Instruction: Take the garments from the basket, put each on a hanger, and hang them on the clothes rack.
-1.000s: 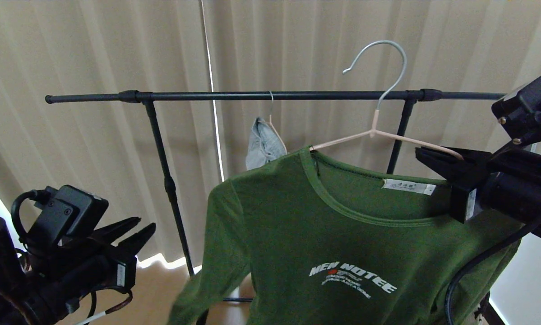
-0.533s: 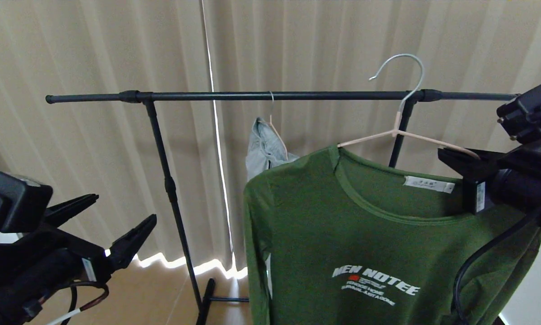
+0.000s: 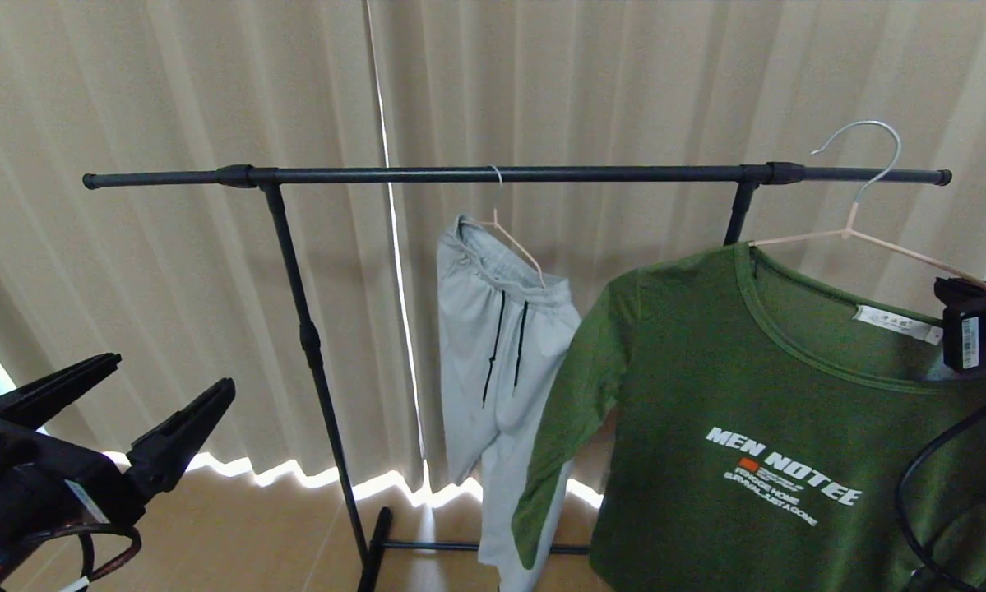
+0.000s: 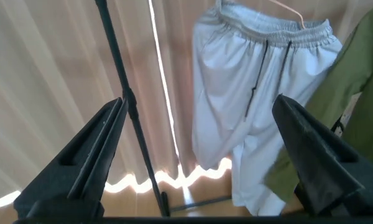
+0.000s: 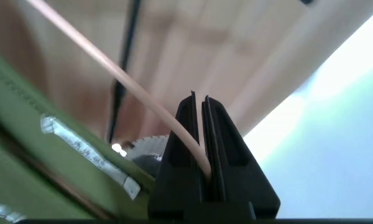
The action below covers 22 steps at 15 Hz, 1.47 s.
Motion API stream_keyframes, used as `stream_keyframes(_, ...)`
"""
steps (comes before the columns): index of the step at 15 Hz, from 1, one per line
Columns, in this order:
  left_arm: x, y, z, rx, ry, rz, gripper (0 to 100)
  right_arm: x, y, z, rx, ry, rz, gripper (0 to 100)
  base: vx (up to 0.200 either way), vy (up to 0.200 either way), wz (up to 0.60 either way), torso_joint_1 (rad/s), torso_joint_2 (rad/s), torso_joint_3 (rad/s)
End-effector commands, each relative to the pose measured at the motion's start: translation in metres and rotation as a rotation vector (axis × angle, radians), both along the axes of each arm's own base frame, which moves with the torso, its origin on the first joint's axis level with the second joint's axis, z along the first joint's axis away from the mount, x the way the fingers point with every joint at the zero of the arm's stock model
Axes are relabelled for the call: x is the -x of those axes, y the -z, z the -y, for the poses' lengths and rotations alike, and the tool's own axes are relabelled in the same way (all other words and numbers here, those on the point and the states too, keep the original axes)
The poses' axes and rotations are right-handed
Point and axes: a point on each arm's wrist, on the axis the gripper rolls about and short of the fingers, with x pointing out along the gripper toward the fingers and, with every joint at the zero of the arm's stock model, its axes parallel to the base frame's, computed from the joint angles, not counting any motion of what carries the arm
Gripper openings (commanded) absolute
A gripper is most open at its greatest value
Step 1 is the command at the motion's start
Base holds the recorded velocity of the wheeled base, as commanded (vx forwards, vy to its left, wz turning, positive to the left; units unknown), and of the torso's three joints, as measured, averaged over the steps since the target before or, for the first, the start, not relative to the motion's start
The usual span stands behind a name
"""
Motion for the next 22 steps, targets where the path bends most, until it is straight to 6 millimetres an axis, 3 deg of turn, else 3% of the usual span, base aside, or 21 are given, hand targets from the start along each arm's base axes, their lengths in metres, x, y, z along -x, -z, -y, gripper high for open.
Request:
stream_keyframes(1, 0.008, -0.002, -0.004, 0.005, -0.003, 0.028, 100, -0.001, 0.001, 0.003, 0.001, 0.014, -0.005, 0, 0.000, 0.000, 0.00, 0.000, 0.00, 0.000)
stream_keyframes(7, 0.011, -0.002, -0.004, 0.000, 0.001, 0.035, 100, -0.001, -0.001, 0.016, 0.016, 0.129, -0.001, 0, 0.000, 0.000, 0.00, 0.000, 0.00, 0.000)
stream_keyframes(14, 0.010, -0.002, -0.004, -0.003, 0.001, 0.034, 100, 0.000, 0.000, 0.017, 0.034, 0.132, -0.010, 0, 0.000, 0.000, 0.00, 0.000, 0.00, 0.000)
stream_keyframes(22, 0.007, 0.000, -0.003, -0.009, 0.001, 0.020, 100, -0.001, 0.002, 0.016, 0.038, 0.120, -0.017, 0, 0.200, 0.000, 0.00, 0.001, 0.00, 0.004)
